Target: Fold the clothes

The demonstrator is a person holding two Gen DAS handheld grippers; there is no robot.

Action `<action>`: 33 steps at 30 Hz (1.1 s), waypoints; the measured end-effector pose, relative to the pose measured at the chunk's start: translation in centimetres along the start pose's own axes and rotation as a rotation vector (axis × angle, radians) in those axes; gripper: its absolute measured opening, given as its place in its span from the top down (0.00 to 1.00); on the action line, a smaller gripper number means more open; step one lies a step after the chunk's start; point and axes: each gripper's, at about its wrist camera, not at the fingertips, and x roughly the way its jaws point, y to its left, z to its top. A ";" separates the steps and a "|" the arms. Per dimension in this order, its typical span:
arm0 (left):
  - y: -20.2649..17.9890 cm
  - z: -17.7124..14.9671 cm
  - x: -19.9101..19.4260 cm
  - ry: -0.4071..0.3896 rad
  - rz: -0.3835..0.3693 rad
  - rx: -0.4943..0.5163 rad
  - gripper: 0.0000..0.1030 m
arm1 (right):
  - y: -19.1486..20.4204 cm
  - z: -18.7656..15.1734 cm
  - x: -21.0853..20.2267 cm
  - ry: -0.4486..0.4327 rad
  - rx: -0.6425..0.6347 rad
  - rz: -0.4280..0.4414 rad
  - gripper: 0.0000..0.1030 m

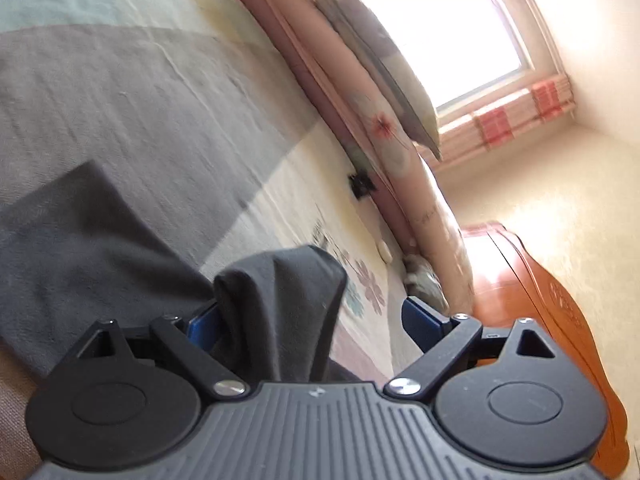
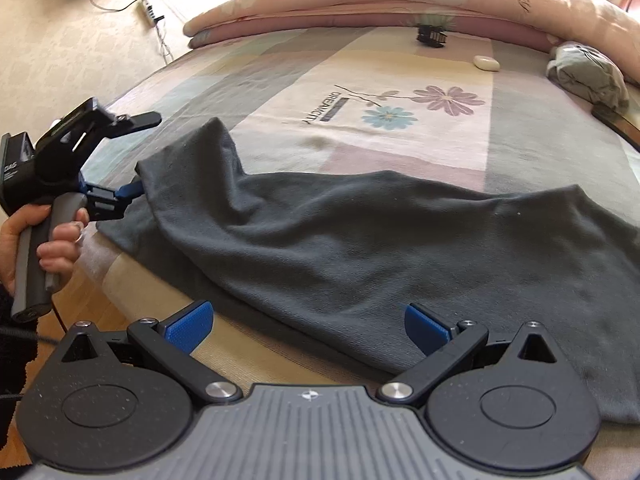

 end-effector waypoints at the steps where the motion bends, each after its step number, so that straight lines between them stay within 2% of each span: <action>1: 0.0 -0.3 0.3 0.033 -0.001 0.000 0.11 | 0.0 0.0 0.0 0.000 0.003 -0.002 0.00; 4: 0.8 -1.8 0.7 0.118 0.029 -0.032 0.11 | 0.1 -0.1 0.0 0.000 -0.001 -0.003 0.00; 9: 1.7 -2.9 -1.3 0.145 0.036 -0.074 0.11 | 0.4 -0.3 0.0 0.004 -0.011 -0.003 0.00; 14: 1.2 -3.7 -0.7 0.251 -0.035 -0.062 0.10 | 0.8 -0.3 0.3 0.000 -0.013 0.010 0.00; 16: 0.8 -3.9 0.4 0.251 -0.040 -0.031 0.10 | 1.0 -0.3 0.0 -0.003 -0.025 0.007 0.00; 20: -0.6 -3.1 2.0 0.220 -0.118 -0.014 0.10 | 0.8 -0.4 -0.9 -0.021 -0.024 -0.014 0.00; 23: -1.6 -2.3 1.7 0.136 -0.177 0.031 0.10 | 0.2 -0.5 -1.3 -0.034 0.005 -0.025 0.00; 25: -1.4 -2.1 2.3 0.113 -0.117 0.069 0.09 | -0.1 -0.6 -1.3 -0.036 0.018 -0.028 0.00; 27: -0.4 -1.8 2.7 0.114 -0.049 0.056 0.11 | -0.1 -0.7 -1.4 -0.036 0.011 -0.033 0.00; 30: 1.1 -1.3 1.6 0.053 -0.085 -0.001 0.13 | -0.3 -1.0 -1.5 -0.034 0.002 -0.044 0.00; 33: 1.9 -0.1 0.1 -0.065 -0.092 -0.030 0.13 | -0.6 -1.0 -1.3 -0.032 0.016 -0.046 0.00</action>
